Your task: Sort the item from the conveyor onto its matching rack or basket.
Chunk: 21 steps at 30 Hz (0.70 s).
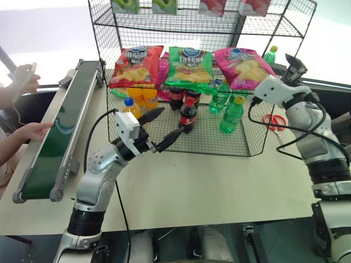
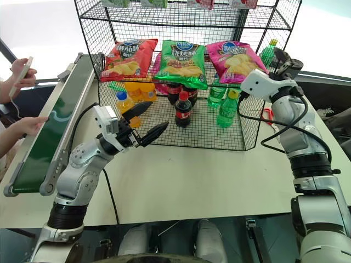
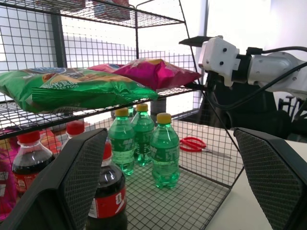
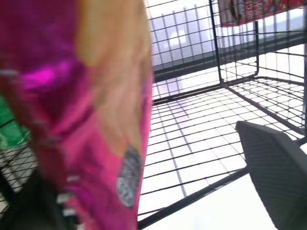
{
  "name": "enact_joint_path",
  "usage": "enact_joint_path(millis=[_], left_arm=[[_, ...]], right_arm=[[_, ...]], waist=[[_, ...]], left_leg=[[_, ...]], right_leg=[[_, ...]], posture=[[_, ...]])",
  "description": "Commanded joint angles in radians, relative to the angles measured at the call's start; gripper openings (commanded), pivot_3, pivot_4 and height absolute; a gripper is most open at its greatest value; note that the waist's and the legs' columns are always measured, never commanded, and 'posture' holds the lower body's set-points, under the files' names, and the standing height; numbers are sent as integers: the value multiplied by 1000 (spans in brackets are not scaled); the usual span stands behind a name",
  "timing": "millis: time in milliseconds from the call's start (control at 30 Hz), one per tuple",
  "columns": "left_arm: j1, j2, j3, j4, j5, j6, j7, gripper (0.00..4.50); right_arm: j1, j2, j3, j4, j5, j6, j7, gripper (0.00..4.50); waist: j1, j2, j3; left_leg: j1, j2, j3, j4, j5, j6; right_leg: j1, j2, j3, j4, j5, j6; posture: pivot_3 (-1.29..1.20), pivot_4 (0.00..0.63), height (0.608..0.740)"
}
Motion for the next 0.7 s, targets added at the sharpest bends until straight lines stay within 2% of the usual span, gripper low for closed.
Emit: enact_joint_path(millis=[33, 300, 433, 533, 700], left_arm=[[-1, -6, -10, -44, 6, -25, 4, 4500], [11, -17, -22, -36, 20, -34, 0, 4500], [5, -20, -31, -33, 26, -36, -2, 4500], [2, -20, -32, -29, 32, -41, 2, 4500], [13, -17, -37, -38, 38, -45, 1, 4500]], right_arm=[[29, -37, -69, -100, 104, 10, 107, 4463], [83, -100, -109, -227, 251, 35, 325, 4463], [90, -65, -116, -239, 341, 62, 395, 4463], [81, -33, -125, -255, 386, 75, 404, 4463], [67, -51, -124, -238, 359, 22, 381, 4463]], waist=[[1, 0, 0], [0, 0, 0], [1, 0, 0], [1, 0, 0], [4, 0, 0]], left_leg=[[0, 0, 0, 0, 0, 0], [0, 0, -1, 0, 0, 0], [0, 0, -1, 0, 0, 0], [0, 0, -1, 0, 0, 0], [0, 0, -1, 0, 0, 1]], right_leg=[[0, 0, 0, 0, 0, 0], [0, 0, 0, 0, 0, 0], [0, 0, 0, 0, 0, 0], [0, 0, 0, 0, 0, 0], [0, 0, 0, 0, 0, 0]], posture=[[0, 150, 738], [0, 150, 738], [0, 150, 738], [0, 150, 738], [0, 150, 738]])
